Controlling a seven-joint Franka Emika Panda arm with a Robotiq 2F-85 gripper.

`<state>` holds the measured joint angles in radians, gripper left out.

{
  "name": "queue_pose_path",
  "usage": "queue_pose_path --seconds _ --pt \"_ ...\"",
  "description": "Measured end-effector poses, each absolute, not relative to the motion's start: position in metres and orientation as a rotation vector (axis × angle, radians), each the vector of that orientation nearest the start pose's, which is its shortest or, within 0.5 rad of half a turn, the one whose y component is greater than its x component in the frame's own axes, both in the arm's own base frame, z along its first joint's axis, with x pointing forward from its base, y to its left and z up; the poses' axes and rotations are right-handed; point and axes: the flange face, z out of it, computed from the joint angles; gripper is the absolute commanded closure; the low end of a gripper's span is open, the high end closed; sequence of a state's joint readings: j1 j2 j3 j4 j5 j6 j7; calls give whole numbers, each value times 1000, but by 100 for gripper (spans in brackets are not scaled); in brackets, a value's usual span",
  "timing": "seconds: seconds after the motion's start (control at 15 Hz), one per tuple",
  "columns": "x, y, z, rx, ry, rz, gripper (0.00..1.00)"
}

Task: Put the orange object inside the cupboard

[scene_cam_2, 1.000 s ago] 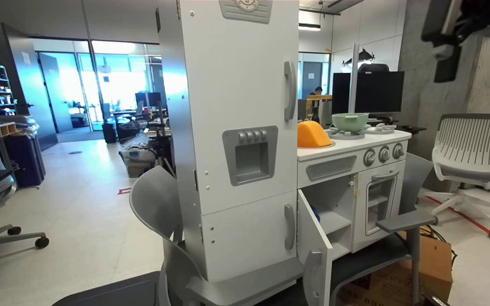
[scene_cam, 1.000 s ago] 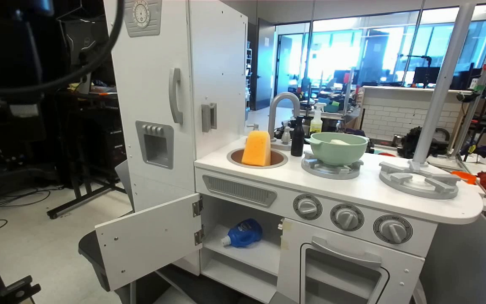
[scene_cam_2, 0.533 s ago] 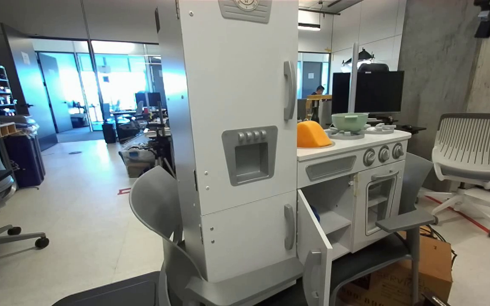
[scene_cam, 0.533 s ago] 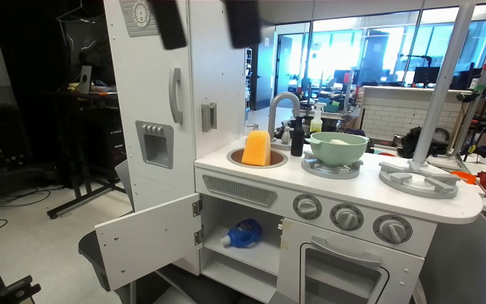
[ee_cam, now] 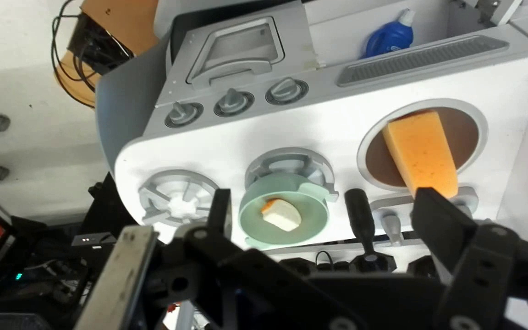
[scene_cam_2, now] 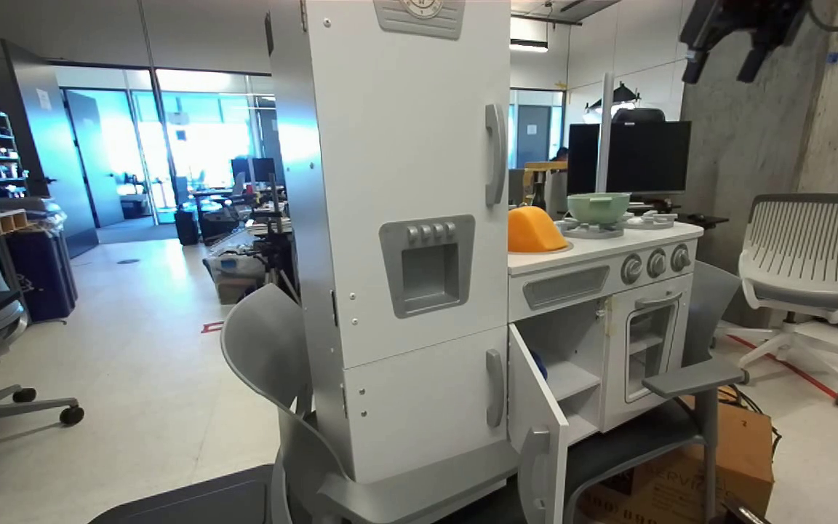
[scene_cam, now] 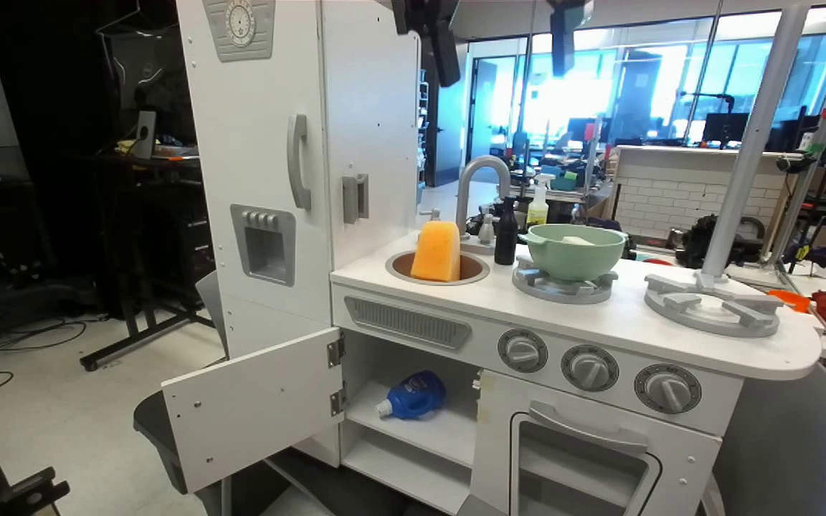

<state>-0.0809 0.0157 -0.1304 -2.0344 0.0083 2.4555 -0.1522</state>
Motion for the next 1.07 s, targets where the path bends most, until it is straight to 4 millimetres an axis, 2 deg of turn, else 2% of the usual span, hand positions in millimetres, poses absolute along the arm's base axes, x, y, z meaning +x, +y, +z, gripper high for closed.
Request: queue_pose_path --seconds 0.13,0.33,0.47,0.67,0.8,0.93,1.07 --pt "609 -102 464 -3149 31 -620 0" --pt "643 -79 426 -3140 -42 -557 0" --pt "660 -73 389 -3140 -78 -493 0" --pt "678 -73 332 -3137 -129 -445 0" --pt "687 -71 303 -3130 -172 -440 0" --pt "695 -61 291 -3117 -227 -459 0" --pt "701 -44 297 -3095 -297 -497 0"
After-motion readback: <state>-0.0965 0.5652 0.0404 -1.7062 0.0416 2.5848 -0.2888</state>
